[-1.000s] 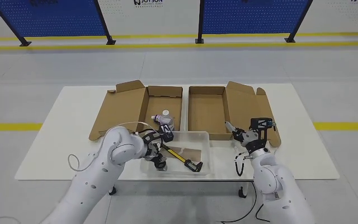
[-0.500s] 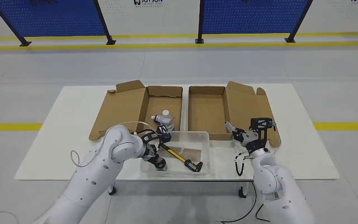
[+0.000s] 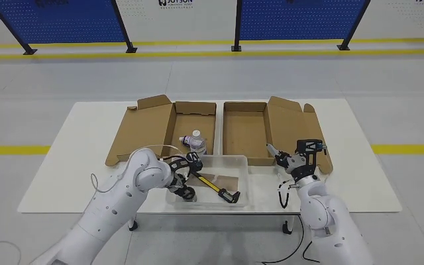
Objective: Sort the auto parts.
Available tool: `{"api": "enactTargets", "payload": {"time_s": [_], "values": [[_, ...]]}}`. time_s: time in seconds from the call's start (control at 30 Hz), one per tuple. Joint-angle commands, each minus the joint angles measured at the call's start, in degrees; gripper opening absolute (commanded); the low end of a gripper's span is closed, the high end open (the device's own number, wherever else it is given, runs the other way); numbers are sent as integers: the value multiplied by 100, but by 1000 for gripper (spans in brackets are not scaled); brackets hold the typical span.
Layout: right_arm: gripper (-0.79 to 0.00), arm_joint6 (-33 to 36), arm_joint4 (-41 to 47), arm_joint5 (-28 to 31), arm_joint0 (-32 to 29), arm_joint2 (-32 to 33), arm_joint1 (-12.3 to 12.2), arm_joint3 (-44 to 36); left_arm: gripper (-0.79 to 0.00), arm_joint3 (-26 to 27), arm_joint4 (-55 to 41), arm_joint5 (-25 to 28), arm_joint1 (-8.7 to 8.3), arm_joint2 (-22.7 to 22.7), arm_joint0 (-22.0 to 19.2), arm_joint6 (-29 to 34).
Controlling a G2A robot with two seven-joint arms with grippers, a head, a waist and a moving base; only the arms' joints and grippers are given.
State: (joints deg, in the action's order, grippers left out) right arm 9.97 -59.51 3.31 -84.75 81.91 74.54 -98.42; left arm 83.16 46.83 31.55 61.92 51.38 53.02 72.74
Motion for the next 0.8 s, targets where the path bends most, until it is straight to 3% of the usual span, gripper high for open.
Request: {"api": "enactTargets", "payload": {"time_s": [0.0, 0.13, 0.27, 0.37, 0.57, 0.77], "values": [[0, 0, 0, 0, 0, 0, 0, 0, -508, -65, -37, 16, 11, -54, -49, -22], [0, 0, 0, 0, 0, 0, 0, 0, -551, -187, -81, 17, 42, -179, -130, -89], [0, 0, 0, 0, 0, 0, 0, 0, -656, -315, -110, 18, 69, -283, -211, -148], [0, 0, 0, 0, 0, 0, 0, 0, -785, -385, -107, 9, 84, -344, -255, -199], [0, 0, 0, 0, 0, 0, 0, 0, -785, -336, -14, -76, 74, -339, -241, -439], [0, 0, 0, 0, 0, 0, 0, 0, -785, 69, 182, -186, -11, -163, -82, -536]]}}
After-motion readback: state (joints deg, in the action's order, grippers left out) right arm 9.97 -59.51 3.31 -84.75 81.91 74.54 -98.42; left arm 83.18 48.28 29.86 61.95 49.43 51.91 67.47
